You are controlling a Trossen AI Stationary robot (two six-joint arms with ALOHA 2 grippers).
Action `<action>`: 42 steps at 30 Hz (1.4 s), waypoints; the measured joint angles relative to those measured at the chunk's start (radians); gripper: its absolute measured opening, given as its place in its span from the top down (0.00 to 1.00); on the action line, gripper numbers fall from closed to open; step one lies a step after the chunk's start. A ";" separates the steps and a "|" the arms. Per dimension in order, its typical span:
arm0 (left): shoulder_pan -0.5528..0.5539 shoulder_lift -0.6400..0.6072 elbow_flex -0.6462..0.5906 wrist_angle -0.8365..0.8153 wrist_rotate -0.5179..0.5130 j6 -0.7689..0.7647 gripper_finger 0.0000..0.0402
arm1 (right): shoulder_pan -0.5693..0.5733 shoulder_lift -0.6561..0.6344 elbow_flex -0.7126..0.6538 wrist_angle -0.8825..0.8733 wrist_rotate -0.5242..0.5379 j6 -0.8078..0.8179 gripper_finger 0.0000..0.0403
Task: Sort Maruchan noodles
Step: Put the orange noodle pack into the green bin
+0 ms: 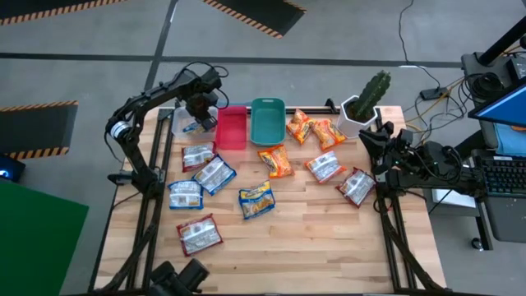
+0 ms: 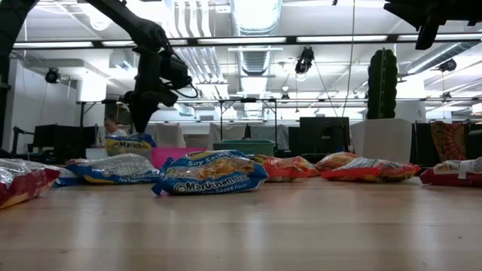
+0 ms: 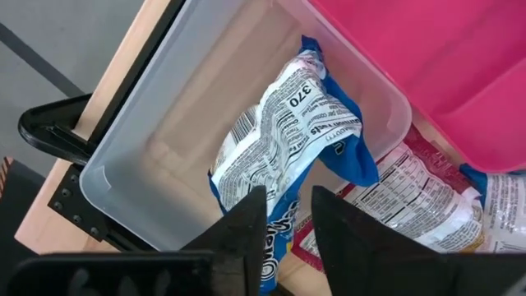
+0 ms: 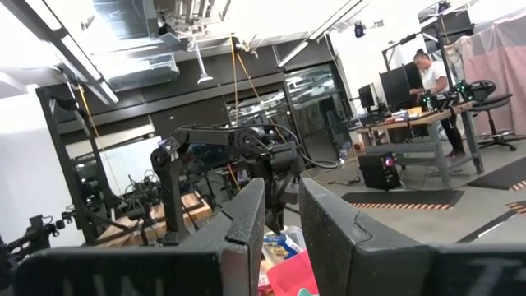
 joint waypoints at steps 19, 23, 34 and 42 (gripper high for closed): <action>-0.239 -0.332 -0.035 0.370 0.228 -0.007 0.76 | 0.000 0.000 0.000 -0.005 0.000 0.033 0.83; -0.371 -0.448 -0.157 0.560 0.231 0.024 0.78 | 0.000 0.005 0.000 -0.022 0.000 0.049 0.83; -0.652 -0.695 -0.647 1.089 0.231 0.169 0.78 | 0.001 0.104 -0.015 -0.311 -0.020 0.429 0.83; -0.649 -0.748 -0.842 1.414 0.161 0.257 0.78 | 0.003 0.334 -0.005 -0.187 -0.057 0.649 0.83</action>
